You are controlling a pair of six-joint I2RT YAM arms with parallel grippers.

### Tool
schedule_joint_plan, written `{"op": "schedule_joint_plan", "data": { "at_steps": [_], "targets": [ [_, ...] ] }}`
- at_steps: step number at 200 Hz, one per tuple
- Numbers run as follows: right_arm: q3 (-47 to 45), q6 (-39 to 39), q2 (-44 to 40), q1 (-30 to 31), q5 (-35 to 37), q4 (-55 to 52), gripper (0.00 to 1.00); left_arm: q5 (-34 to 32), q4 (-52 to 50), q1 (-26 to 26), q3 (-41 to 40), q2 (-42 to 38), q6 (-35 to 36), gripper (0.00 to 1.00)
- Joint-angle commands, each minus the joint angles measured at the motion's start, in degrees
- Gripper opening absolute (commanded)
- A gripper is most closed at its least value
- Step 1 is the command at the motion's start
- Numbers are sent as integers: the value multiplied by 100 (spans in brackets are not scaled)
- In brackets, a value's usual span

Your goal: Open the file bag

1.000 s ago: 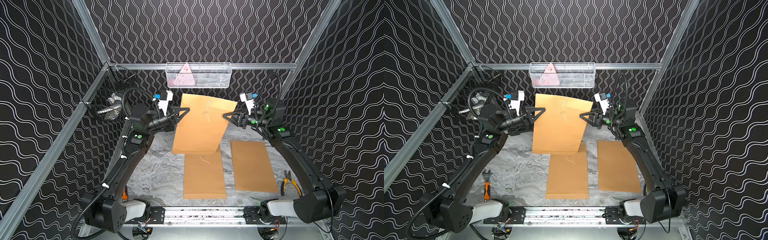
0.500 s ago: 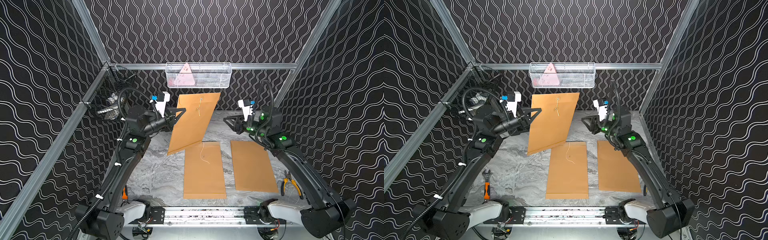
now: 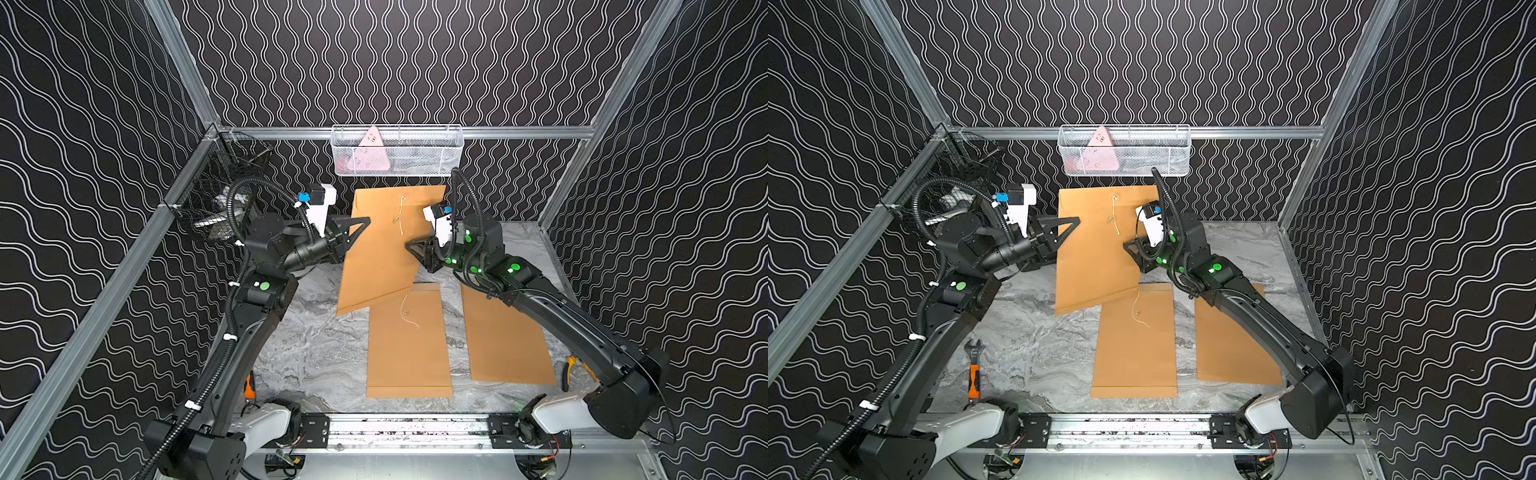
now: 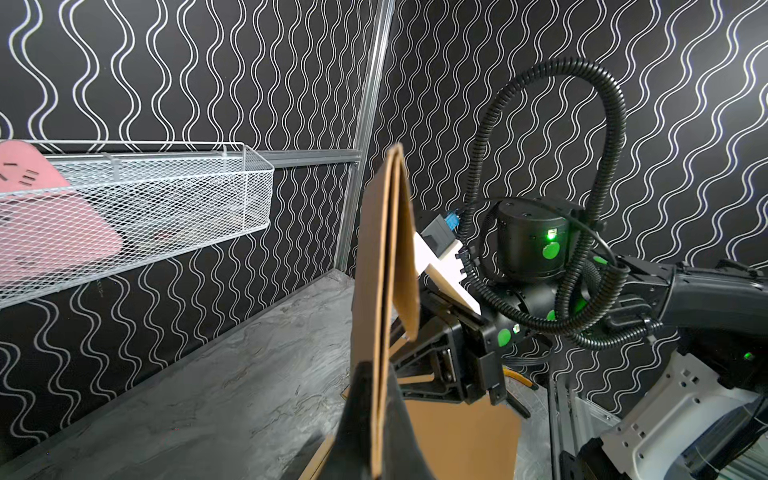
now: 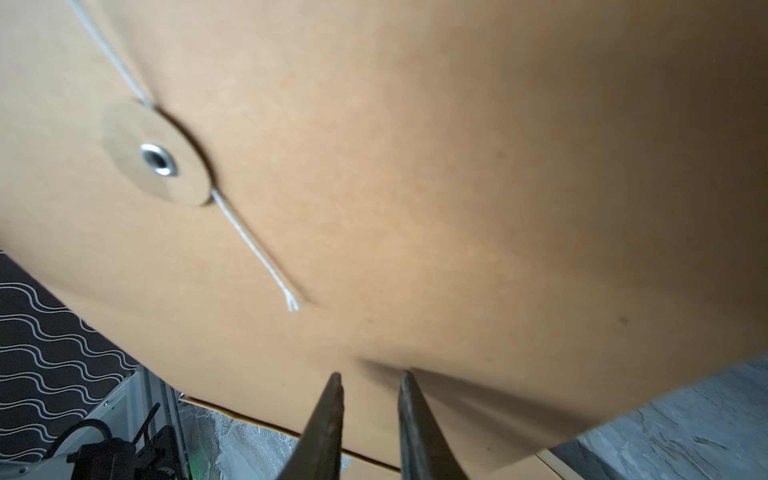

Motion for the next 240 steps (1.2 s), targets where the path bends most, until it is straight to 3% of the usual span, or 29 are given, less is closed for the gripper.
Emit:
{"op": "schedule_joint_plan", "data": {
  "at_steps": [1, 116, 240],
  "targets": [
    [-43, -56, -17, 39, 52, 688, 24, 134, 249, -18, -30, -45, -98, 0],
    [-274, -20, 80, 70, -148, 1546, 23, 261, 308, -129, 76, 27, -217, 0],
    [-115, -91, 211, 110, -218, 1577, 18, 279, 197, -186, 145, 77, -142, 0]
  ]
}}
